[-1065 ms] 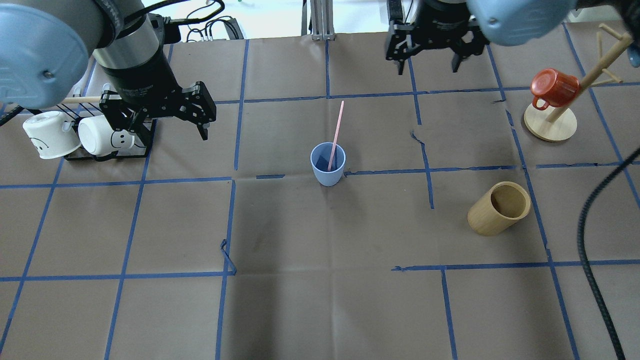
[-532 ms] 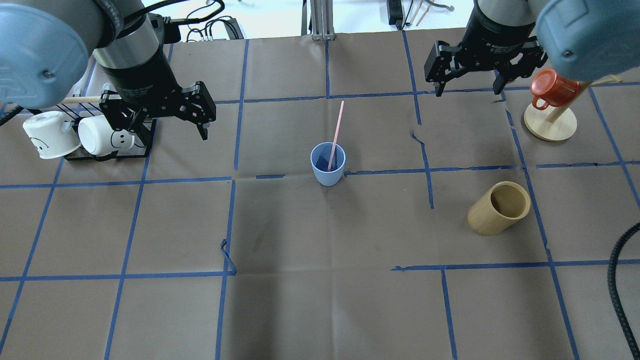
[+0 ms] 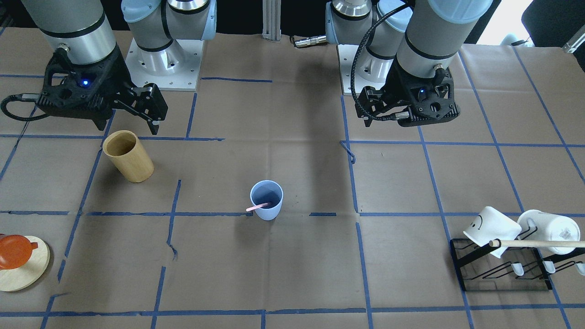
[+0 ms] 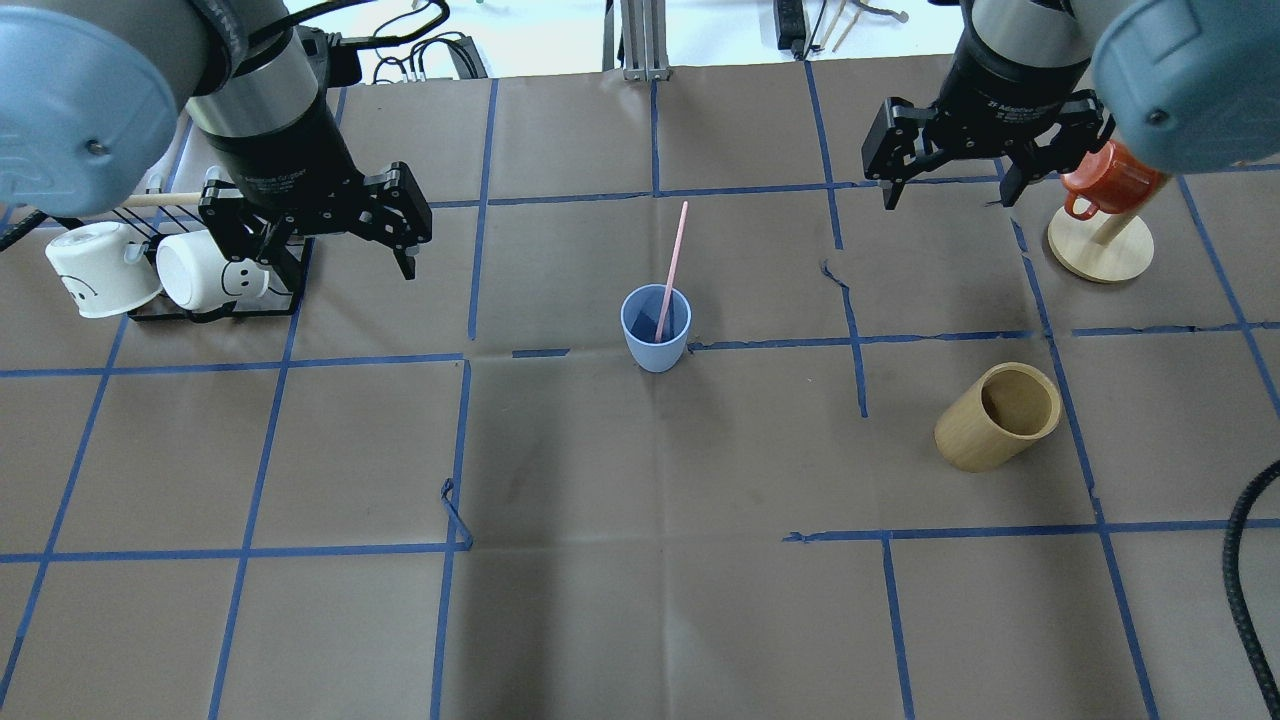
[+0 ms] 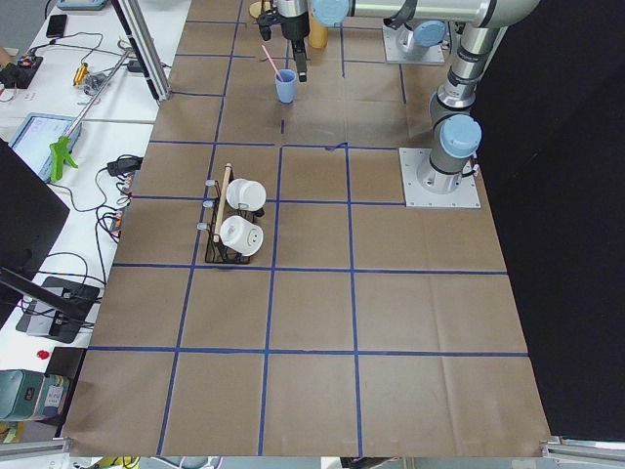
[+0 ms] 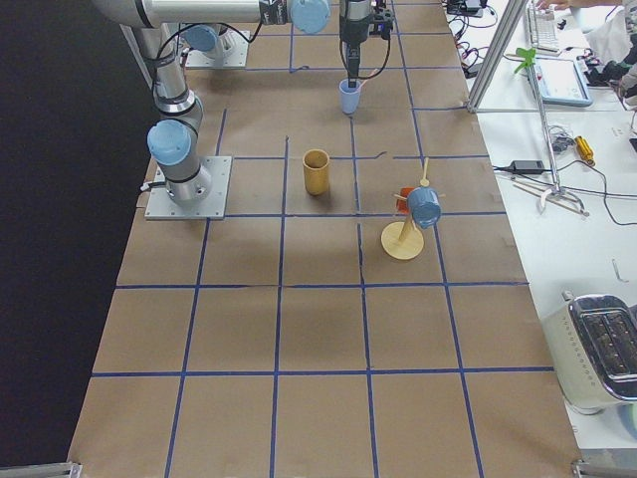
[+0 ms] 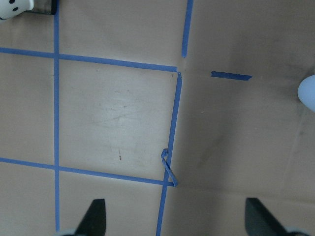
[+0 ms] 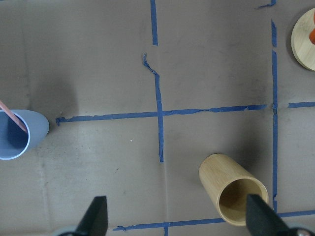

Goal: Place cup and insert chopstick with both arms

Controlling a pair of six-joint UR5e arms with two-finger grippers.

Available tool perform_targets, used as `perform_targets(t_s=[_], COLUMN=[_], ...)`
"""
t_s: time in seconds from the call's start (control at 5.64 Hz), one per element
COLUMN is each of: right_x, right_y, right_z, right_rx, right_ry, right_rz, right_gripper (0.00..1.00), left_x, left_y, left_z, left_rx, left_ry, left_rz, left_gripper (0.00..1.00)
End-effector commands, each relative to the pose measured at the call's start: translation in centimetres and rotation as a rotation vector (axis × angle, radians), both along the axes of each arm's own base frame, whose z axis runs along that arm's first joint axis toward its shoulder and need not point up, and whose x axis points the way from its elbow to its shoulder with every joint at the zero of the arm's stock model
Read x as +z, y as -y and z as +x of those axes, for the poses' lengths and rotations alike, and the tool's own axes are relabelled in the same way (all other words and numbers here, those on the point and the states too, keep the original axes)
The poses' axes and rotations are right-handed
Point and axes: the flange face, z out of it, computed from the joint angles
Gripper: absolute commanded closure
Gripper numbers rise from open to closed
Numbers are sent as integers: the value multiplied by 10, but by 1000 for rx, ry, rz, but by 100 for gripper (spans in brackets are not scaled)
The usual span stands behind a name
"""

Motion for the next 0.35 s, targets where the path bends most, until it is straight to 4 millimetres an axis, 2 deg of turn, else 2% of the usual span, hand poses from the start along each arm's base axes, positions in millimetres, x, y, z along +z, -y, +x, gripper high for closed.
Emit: perform_targets(t_s=[0.0, 0.18], right_x=[1, 1], right_y=[0, 0], right_z=[1, 1], right_rx=[1, 1], right_ry=[3, 2], right_rz=[-3, -3], right_gripper=[0, 0], left_x=[-2, -2], left_y=[2, 2], left_z=[0, -1], left_rx=[0, 0], left_ry=[-2, -1], left_rz=[0, 0], left_gripper=[1, 1])
